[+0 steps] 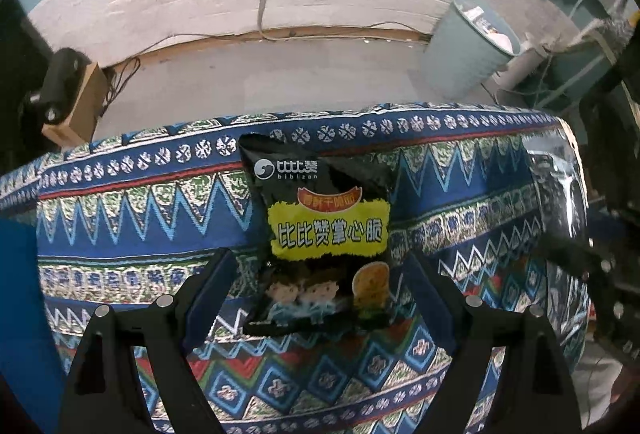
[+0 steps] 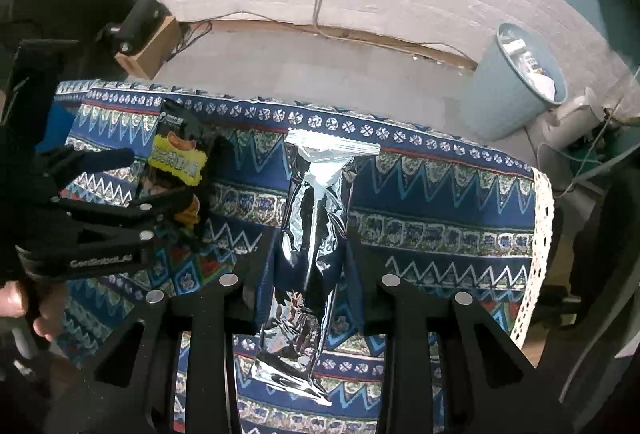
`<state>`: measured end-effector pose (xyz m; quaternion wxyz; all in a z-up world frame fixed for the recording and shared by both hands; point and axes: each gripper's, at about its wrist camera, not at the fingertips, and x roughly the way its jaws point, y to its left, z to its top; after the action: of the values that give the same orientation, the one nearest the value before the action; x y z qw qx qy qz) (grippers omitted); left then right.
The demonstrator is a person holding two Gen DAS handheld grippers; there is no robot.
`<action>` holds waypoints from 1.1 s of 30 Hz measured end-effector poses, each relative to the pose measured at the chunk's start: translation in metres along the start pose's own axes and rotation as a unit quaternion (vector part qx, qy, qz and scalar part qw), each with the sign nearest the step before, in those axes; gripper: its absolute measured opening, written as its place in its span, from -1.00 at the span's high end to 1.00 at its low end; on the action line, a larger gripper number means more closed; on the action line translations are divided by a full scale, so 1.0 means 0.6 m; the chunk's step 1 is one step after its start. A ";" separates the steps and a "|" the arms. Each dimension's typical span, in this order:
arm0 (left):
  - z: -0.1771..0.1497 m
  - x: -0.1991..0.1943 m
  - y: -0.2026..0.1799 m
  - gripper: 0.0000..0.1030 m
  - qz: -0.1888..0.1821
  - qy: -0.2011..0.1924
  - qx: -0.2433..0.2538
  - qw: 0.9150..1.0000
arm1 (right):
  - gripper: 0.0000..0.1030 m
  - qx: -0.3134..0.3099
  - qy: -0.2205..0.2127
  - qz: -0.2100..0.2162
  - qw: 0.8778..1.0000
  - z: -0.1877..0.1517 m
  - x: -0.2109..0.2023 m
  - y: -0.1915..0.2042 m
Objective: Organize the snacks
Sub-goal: 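Grasp the silver foil bar with right gripper while left grasps black bibizan bag, then carry the black bag and silver foil bar over the box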
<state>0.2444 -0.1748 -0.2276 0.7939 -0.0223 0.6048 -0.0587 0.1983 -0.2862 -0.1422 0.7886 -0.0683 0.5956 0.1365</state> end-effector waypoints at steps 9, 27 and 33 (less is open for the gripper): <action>0.004 0.037 0.005 -0.71 0.013 0.019 -0.015 1.000 | 0.41 0.006 0.000 0.006 1.000 -0.001 0.013 -0.003; -0.017 -0.007 -0.002 -0.17 0.040 -0.019 0.060 0.997 | 0.41 -0.001 -0.005 0.007 1.000 0.000 0.012 0.007; -0.035 -0.051 0.004 -0.17 0.043 -0.032 0.066 0.996 | 0.41 -0.011 -0.012 0.006 1.000 -0.005 -0.003 0.030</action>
<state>0.2164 -0.1678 -0.2043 0.8142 0.0542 0.5745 -0.0641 0.1895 -0.2703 -0.1405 0.7942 -0.0717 0.5850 0.1483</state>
